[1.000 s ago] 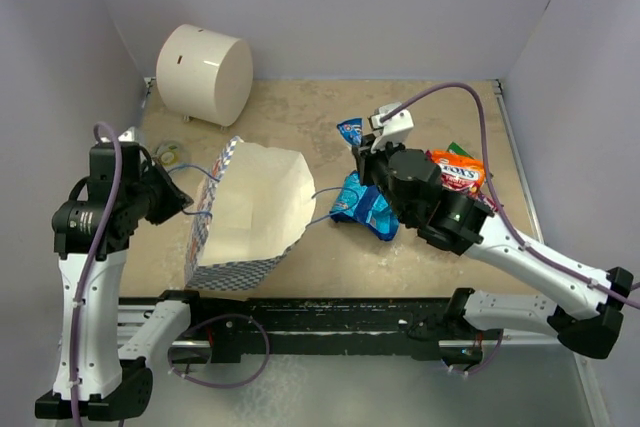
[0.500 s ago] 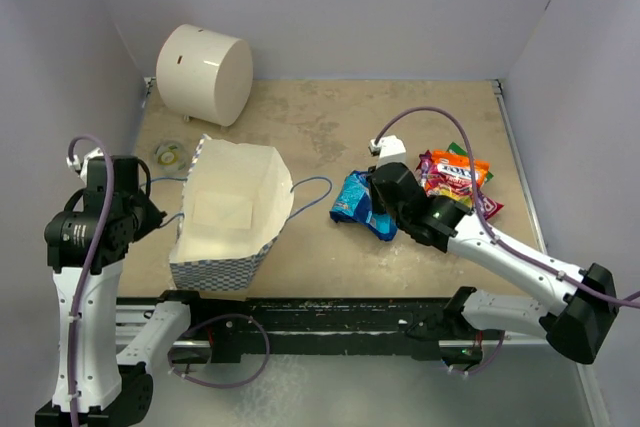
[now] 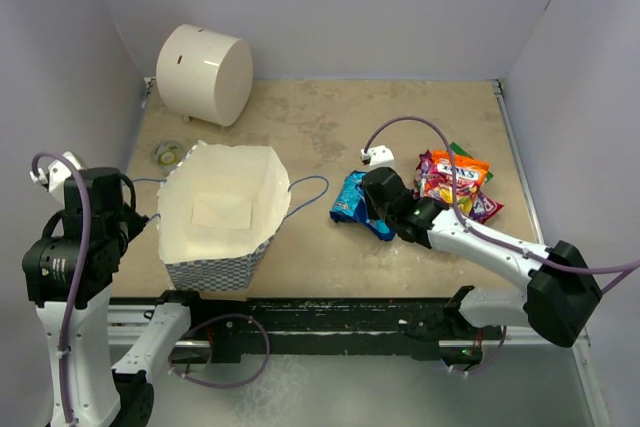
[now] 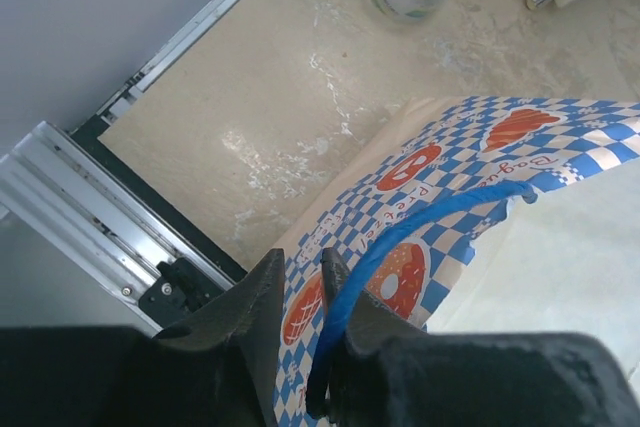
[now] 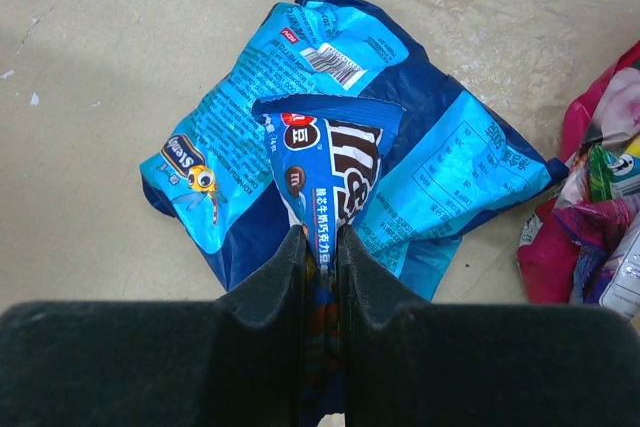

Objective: Take the snacks out of the paper bag
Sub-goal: Place the snack at the center of the board.

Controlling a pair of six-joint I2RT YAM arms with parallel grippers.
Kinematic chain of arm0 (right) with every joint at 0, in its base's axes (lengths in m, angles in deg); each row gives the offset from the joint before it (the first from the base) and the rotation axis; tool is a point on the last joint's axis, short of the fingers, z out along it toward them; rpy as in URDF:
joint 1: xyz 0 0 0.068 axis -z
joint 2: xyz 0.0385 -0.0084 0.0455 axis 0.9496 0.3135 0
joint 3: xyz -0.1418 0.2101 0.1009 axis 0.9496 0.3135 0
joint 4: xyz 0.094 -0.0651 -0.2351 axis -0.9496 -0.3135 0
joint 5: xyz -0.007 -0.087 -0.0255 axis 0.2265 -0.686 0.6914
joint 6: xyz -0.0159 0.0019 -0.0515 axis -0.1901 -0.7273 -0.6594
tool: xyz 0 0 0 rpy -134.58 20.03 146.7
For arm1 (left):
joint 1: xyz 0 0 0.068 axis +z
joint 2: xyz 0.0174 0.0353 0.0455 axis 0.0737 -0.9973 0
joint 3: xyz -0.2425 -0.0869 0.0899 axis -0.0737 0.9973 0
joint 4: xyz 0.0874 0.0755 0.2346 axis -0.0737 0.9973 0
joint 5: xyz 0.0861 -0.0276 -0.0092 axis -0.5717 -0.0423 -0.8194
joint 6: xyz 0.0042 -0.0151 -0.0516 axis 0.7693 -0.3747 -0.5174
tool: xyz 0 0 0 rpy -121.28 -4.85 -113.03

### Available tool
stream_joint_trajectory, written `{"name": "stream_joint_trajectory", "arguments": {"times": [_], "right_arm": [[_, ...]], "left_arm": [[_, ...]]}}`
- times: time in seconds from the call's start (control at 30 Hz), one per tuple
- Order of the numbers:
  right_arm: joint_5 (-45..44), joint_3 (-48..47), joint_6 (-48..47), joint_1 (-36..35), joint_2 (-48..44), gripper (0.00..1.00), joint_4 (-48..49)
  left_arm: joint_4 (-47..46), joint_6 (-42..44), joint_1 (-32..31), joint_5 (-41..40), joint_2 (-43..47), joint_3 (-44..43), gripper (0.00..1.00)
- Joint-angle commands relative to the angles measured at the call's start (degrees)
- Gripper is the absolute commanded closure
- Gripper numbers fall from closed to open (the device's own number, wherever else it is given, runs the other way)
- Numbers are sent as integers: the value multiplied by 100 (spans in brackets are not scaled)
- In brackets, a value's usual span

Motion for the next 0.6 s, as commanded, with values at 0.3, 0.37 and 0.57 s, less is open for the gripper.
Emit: {"name": "stream_joint_trajectory", "arguments": {"times": [0.3, 0.37, 0.57], "right_arm": [[-103, 85, 77, 126, -138, 97, 410], [-147, 119, 96, 143, -122, 91, 417], [-71, 198, 109, 208, -108, 68, 492]], "left_arm": [[-1963, 782, -9, 3071, -379, 112, 100], [-2614, 593, -9, 4038, -434, 132, 100], [-5122, -653, -9, 6151, -672, 252, 100]]}}
